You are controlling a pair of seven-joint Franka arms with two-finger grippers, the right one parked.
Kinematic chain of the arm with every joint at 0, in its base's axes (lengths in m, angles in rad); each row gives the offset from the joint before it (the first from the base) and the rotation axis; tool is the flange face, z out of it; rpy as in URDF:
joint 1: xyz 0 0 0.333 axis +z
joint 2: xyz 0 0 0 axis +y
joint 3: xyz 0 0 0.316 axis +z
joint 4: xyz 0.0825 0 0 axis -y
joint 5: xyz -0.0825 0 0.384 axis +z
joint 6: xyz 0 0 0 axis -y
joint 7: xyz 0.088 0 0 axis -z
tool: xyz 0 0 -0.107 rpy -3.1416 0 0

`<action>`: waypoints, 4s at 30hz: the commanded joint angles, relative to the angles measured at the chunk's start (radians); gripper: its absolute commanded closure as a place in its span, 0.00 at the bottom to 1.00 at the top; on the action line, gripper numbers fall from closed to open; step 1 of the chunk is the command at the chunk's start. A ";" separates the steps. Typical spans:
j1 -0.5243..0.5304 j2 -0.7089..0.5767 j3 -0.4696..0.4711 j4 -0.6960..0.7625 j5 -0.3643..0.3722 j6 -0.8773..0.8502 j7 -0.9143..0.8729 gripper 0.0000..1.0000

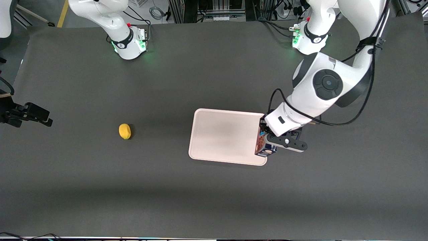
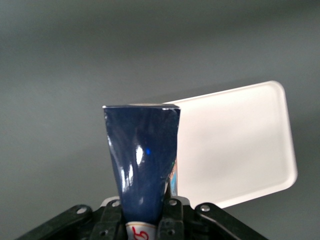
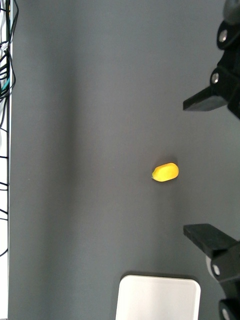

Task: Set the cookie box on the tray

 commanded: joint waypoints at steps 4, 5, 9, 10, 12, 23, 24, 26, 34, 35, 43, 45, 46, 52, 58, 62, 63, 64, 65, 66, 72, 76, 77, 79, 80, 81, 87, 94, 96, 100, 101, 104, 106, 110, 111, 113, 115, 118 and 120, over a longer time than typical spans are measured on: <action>-0.018 0.000 0.002 -0.038 0.052 0.007 -0.100 0.78; -0.019 0.005 0.002 -0.045 0.058 0.017 -0.101 0.78; -0.032 0.020 0.002 -0.097 0.101 0.099 -0.121 0.78; -0.032 0.026 0.002 -0.114 0.110 0.126 -0.135 0.78; -0.033 0.037 0.002 -0.139 0.124 0.172 -0.158 0.76; -0.075 0.112 0.002 -0.197 0.257 0.277 -0.325 0.75; -0.075 0.114 0.002 -0.202 0.265 0.280 -0.333 0.75; -0.076 0.125 0.002 -0.205 0.268 0.288 -0.339 0.75; -0.093 0.158 0.002 -0.208 0.277 0.329 -0.399 0.74; -0.094 0.161 0.002 -0.210 0.283 0.332 -0.400 0.74; -0.095 0.175 0.004 -0.210 0.294 0.334 -0.403 0.70; -0.095 0.178 0.004 -0.210 0.294 0.334 -0.403 0.63; -0.095 0.178 0.004 -0.210 0.294 0.334 -0.403 0.62; -0.093 0.178 0.005 -0.210 0.296 0.329 -0.402 0.31; -0.091 0.177 0.005 -0.206 0.294 0.331 -0.403 0.00; -0.091 0.177 0.005 -0.205 0.293 0.327 -0.405 0.00; -0.090 0.175 0.005 -0.203 0.294 0.324 -0.405 0.00; -0.090 0.175 0.005 -0.202 0.293 0.323 -0.405 0.00; -0.088 0.174 0.005 -0.200 0.293 0.320 -0.402 0.00; -0.088 0.171 0.005 -0.199 0.293 0.315 -0.402 0.00; -0.085 0.151 0.005 -0.185 0.280 0.304 -0.399 0.00; -0.084 0.137 0.005 -0.165 0.277 0.266 -0.393 0.00; -0.082 0.135 0.005 -0.156 0.276 0.252 -0.391 0.00; -0.078 0.128 0.004 -0.133 0.264 0.223 -0.393 0.00; -0.078 0.125 0.004 -0.119 0.248 0.206 -0.391 0.00; -0.078 0.122 0.004 -0.108 0.235 0.191 -0.390 0.00; -0.053 0.076 0.004 -0.049 0.153 0.098 -0.336 0.00; 0.037 -0.018 0.011 -0.035 0.044 0.002 -0.157 0.00; 0.063 -0.042 0.014 -0.033 0.041 -0.028 -0.135 0.00; 0.119 -0.091 0.014 -0.033 0.044 -0.084 -0.127 0.00; 0.129 -0.105 0.016 -0.033 0.049 -0.099 -0.124 0.00; 0.166 -0.141 0.024 -0.035 0.058 -0.142 -0.074 0.00; 0.186 -0.165 0.039 -0.038 0.058 -0.172 -0.002 0.00; 0.203 -0.207 0.100 -0.042 0.058 -0.217 0.141 0.00; 0.209 -0.217 0.120 -0.042 0.058 -0.225 0.172 0.00; 0.221 -0.234 0.148 -0.044 0.059 -0.237 0.222 0.00; 0.237 -0.257 0.166 -0.053 0.060 -0.251 0.276 0.00; 0.261 -0.291 0.186 -0.074 0.056 -0.257 0.318 0.00; 0.268 -0.315 0.201 -0.094 0.047 -0.257 0.307 0.00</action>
